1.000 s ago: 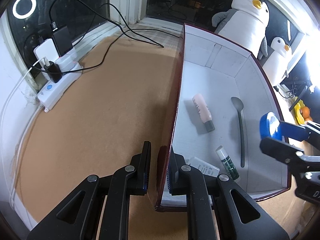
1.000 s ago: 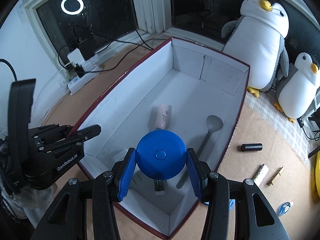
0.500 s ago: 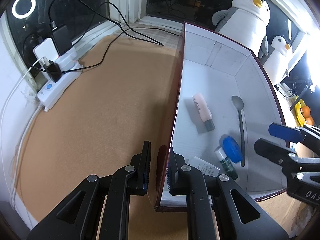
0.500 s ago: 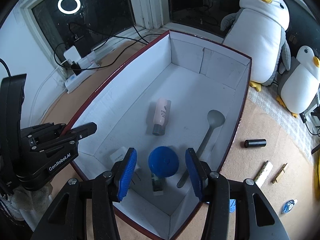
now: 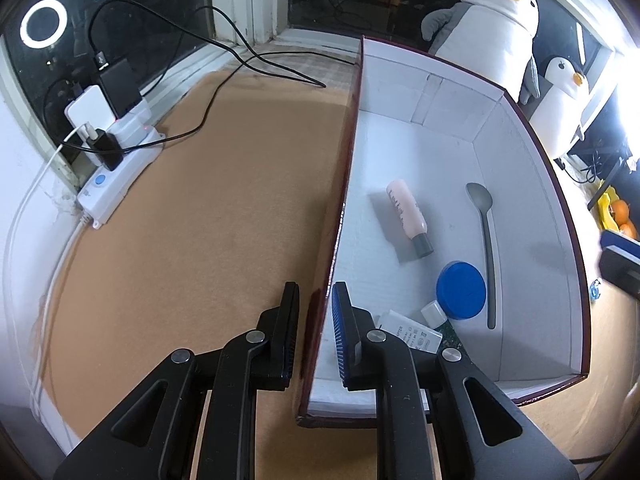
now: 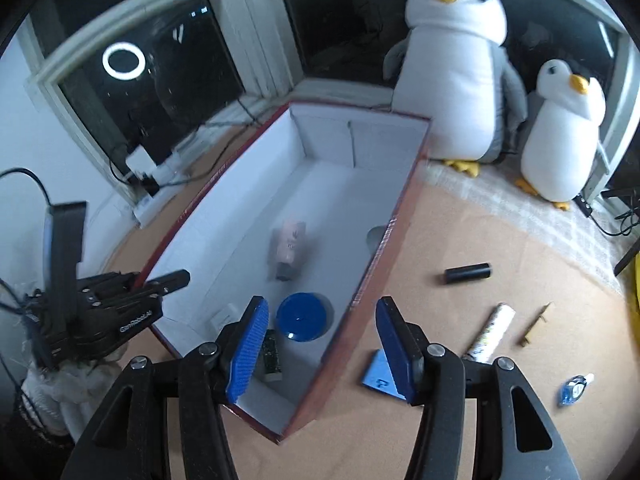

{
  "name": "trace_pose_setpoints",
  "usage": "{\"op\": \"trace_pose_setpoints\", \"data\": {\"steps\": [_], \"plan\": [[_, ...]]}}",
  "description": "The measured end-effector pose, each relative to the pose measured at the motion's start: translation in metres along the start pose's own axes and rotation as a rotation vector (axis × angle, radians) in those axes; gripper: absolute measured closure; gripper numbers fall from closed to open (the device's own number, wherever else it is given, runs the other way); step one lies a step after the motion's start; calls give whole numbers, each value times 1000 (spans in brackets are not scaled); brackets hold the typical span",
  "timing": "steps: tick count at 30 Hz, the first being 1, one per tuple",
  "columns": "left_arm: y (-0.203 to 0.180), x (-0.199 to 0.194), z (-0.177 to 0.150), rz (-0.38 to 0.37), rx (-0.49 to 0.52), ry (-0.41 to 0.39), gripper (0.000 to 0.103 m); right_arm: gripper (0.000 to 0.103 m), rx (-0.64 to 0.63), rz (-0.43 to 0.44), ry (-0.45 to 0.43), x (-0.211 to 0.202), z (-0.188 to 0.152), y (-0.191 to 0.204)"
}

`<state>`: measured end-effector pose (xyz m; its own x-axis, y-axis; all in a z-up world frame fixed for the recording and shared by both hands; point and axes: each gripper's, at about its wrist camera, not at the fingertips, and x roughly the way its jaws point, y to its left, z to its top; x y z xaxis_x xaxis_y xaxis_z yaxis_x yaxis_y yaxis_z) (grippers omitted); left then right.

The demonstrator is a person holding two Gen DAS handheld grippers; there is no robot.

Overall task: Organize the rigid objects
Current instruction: 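Move the right gripper to the blue eye-drop bottle and grasp it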

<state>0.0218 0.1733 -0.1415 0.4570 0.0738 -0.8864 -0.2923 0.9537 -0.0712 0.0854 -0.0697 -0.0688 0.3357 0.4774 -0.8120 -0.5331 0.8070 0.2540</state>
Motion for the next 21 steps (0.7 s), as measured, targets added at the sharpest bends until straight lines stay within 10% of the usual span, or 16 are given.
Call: {"op": "trace_pose_setpoints", "data": {"steps": [9, 21], "plan": [[-6, 2, 2, 34, 8, 13, 88, 51, 139, -46, -94, -49, -14, -61], [-10, 1, 2, 70, 9, 22, 88, 51, 439, -232, -1, -47, -68, -184]]}}
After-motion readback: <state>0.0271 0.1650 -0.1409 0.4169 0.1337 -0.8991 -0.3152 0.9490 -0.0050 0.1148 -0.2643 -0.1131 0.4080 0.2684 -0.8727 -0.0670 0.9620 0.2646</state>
